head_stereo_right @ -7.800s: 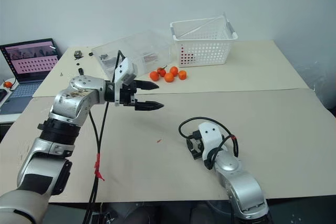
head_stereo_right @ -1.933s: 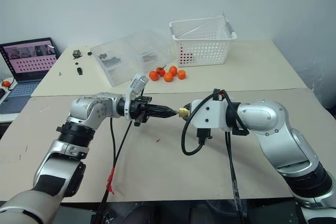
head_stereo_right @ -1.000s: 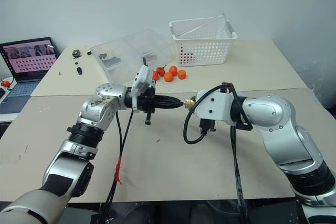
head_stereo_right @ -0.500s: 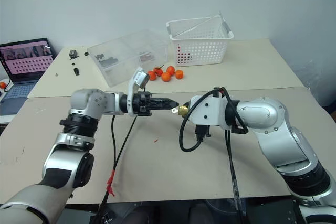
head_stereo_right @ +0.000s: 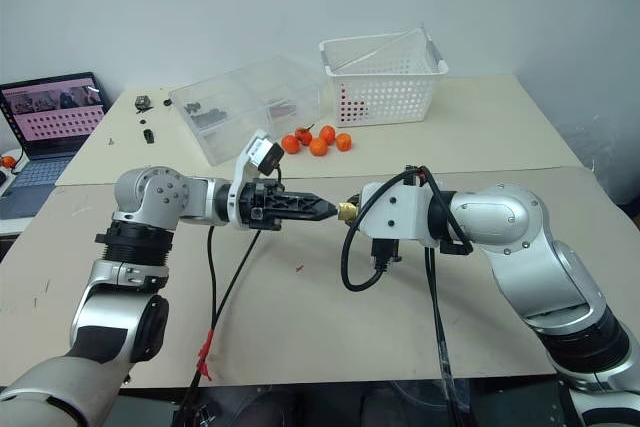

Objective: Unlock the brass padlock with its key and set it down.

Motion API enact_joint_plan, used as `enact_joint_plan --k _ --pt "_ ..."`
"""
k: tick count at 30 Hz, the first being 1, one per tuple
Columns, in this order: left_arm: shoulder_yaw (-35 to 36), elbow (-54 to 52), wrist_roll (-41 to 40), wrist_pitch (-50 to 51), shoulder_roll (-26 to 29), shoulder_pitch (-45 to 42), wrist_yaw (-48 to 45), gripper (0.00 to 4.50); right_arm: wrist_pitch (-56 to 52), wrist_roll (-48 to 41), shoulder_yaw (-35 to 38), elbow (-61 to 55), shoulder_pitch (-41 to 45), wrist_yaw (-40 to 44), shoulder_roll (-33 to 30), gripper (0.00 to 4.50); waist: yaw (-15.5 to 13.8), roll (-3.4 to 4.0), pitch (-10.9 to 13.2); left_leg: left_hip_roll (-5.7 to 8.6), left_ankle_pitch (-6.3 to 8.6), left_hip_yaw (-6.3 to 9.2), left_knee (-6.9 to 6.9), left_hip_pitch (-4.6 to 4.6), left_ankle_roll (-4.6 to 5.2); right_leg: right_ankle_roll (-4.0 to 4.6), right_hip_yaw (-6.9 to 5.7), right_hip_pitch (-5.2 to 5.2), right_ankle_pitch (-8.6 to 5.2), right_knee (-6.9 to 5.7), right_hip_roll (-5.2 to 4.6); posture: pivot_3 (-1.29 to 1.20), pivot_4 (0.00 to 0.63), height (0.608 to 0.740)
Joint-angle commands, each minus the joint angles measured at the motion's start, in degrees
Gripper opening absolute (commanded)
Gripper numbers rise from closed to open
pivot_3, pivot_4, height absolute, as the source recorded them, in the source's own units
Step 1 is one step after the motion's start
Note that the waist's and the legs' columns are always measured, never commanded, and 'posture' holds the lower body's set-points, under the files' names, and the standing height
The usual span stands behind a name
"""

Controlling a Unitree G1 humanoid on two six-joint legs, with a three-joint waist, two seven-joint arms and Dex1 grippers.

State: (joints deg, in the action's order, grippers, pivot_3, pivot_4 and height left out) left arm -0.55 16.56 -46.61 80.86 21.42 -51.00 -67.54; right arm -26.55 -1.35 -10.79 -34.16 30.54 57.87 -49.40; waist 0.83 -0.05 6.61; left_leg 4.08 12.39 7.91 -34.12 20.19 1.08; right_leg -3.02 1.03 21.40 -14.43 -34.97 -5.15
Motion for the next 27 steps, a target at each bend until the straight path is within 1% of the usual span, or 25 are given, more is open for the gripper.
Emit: enact_joint_plan --k 1,5,12,22,27 --pt "-0.16 -0.16 -0.46 -2.08 1.09 -1.46 -1.08 2.87 0.58 -0.92 2.13 -1.02 1.26 -0.12 -0.56 0.93 -0.03 0.00 0.00 0.00 0.00 -0.01 0.00 -0.01 0.00 0.00 0.00 0.00 0.00 0.00 0.00 0.00 0.150 0.740" --pt "-0.97 -0.22 -0.43 -3.48 2.67 -1.80 -2.92 2.87 -0.30 -1.60 3.22 -1.01 1.24 -0.27 -0.91 0.93 0.06 0.00 0.00 0.00 0.00 -0.02 0.02 0.01 0.00 0.00 0.00 0.01 0.00 0.01 0.01 0.00 0.150 0.740" --pt "-4.06 -0.36 1.20 -7.63 4.59 -1.01 -5.72 2.87 -5.30 -5.46 4.66 -2.66 2.73 -1.46 -0.19 0.93 -0.04 0.00 0.00 -0.01 0.01 -0.03 0.02 0.01 0.00 0.01 0.01 0.01 0.00 0.01 0.00 0.00 0.150 0.740" --pt "-5.01 0.68 1.73 -9.83 3.47 -1.46 -6.09 2.87 -8.83 -7.16 2.80 -5.97 2.31 -3.14 0.44 0.93 -0.02 -0.01 0.00 0.00 0.01 -0.04 0.01 0.03 0.01 0.01 0.01 0.03 0.00 0.01 -0.01 0.00 0.150 0.740" --pt "-6.32 1.21 2.77 -11.47 2.76 -1.74 -6.45 2.87 -9.43 -6.80 1.11 -6.18 2.49 -4.49 1.85 0.93 0.04 0.00 0.00 0.00 0.01 -0.04 0.02 0.03 0.01 0.01 0.01 0.04 0.00 0.01 0.00 0.00 0.150 0.740"
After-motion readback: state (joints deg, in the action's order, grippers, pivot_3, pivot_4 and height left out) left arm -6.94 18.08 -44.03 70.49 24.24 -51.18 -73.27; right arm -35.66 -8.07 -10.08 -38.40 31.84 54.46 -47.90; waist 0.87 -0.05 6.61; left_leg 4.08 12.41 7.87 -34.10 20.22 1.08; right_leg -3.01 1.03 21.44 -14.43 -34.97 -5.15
